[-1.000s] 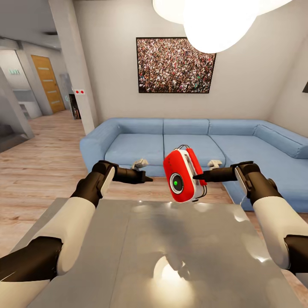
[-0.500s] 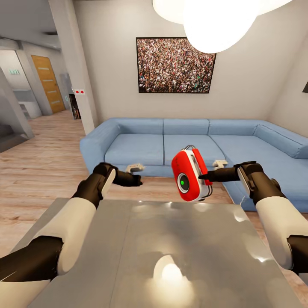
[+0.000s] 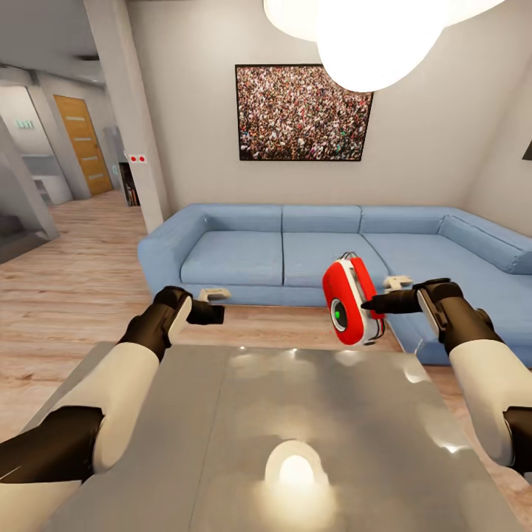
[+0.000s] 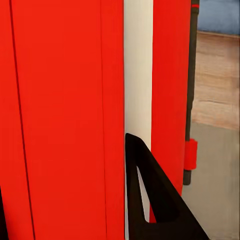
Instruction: Turn on the radio receiver that's on the table in the living room.
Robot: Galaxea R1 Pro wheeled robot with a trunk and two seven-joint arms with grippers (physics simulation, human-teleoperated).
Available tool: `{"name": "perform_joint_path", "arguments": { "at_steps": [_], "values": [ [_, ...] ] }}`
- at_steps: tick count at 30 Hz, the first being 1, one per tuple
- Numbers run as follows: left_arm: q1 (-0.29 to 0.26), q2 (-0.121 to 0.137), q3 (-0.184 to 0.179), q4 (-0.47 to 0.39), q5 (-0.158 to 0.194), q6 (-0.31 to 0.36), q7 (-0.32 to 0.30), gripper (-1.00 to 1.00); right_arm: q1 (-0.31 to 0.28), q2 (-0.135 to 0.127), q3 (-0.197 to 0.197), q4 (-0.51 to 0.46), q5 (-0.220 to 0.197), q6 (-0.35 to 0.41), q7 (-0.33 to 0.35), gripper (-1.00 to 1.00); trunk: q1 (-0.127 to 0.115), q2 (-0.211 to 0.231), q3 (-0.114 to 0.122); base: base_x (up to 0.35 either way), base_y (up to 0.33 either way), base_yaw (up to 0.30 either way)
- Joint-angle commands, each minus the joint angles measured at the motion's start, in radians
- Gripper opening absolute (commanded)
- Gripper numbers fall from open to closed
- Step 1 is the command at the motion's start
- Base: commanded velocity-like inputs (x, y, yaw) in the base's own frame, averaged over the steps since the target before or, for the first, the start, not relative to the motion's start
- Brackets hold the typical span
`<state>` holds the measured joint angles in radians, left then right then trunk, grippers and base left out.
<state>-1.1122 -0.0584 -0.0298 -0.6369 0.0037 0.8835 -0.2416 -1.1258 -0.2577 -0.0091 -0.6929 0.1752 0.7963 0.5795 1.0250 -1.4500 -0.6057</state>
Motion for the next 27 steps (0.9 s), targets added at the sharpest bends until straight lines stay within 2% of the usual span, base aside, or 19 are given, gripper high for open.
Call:
{"name": "perform_joint_path", "arguments": {
  "at_steps": [1,4,7,11,14,22,27],
  "values": [
    [0.000,0.002,0.014,0.001,0.001,-0.002,0.009,-1.00,0.000,-0.003,0.000,0.000,-0.012,0.003,-0.024,-1.00,0.000,0.000,0.000,0.000,0.000,0.000],
    [0.000,0.014,0.038,0.002,0.001,-0.005,0.028,-1.00,0.000,-0.015,0.000,0.000,-0.012,0.003,-0.063,-1.00,0.000,0.000,0.000,0.000,0.000,0.000],
    [0.000,0.023,0.048,0.002,0.001,-0.007,0.036,-1.00,0.000,-0.022,0.000,0.000,-0.012,0.004,-0.077,-1.00,0.000,0.000,0.000,0.000,0.000,0.000],
    [0.000,0.039,0.051,0.003,0.001,-0.007,0.041,-1.00,0.000,-0.025,0.000,0.000,-0.012,0.004,-0.083,-1.00,0.000,0.000,0.000,0.000,0.000,0.000],
    [0.000,0.061,0.052,0.003,0.001,-0.008,0.042,-1.00,0.000,-0.027,0.000,0.000,-0.011,0.004,-0.085,-1.00,0.000,0.000,0.000,0.000,0.000,0.000],
    [0.000,0.100,0.052,0.002,0.000,-0.009,0.042,-1.00,0.000,-0.045,-0.001,0.000,-0.011,0.006,-0.085,-1.00,0.000,0.000,0.000,0.000,0.000,0.000],
    [0.000,0.110,0.051,0.002,-0.001,-0.009,0.042,-1.00,0.000,-0.056,-0.002,0.000,-0.011,0.007,-0.086,-1.00,0.000,0.000,0.000,0.000,0.000,0.000]
  ]
}}
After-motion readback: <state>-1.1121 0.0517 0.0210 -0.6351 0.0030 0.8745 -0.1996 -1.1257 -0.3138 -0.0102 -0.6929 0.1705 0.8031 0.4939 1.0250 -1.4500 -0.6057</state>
